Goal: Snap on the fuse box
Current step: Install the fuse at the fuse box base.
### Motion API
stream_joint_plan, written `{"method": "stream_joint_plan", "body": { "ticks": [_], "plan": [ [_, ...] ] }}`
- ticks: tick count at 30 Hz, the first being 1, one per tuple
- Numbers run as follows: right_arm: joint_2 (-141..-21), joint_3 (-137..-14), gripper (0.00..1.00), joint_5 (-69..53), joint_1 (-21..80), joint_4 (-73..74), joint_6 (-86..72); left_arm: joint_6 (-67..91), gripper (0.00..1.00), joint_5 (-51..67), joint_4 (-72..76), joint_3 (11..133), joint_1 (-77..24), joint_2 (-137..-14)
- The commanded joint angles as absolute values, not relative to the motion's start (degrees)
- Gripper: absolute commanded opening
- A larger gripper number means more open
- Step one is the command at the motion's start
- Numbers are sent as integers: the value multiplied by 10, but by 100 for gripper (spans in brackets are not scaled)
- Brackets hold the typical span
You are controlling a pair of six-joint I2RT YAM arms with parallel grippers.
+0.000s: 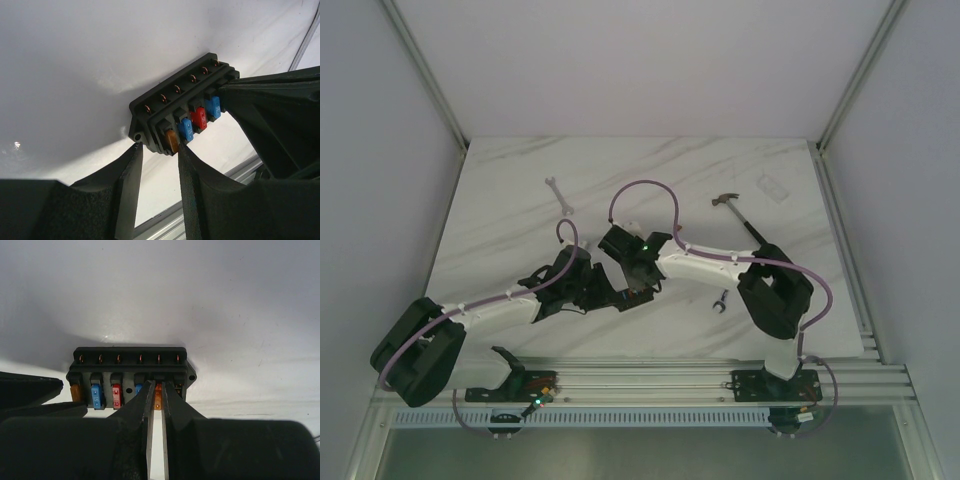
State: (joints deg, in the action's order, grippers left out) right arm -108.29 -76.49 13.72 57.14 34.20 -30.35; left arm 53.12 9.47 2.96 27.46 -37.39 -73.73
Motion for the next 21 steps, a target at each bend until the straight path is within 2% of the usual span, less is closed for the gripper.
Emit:
{"method": "stream_joint_plan", "body": {
  "ticks": [1,7,13,17,21],
  "plan": [
    [-1181,-703,0,105,581,396,-310,531,43,78,10,263,-365,-746],
    [-1195,-692,0,121,581,396,-317,531,43,79,9,261,-365,-742],
    [-1135,-741,1,138,580,409,-321,531,43,80,8,260,-365,-736],
    [-1112,-780,14,151,581,430,-332,531,43,79,8,259,-365,-732],
    [-1097,-798,23,153,581,436,-344,529,43,81,7,259,-365,-735]
  ]
}}
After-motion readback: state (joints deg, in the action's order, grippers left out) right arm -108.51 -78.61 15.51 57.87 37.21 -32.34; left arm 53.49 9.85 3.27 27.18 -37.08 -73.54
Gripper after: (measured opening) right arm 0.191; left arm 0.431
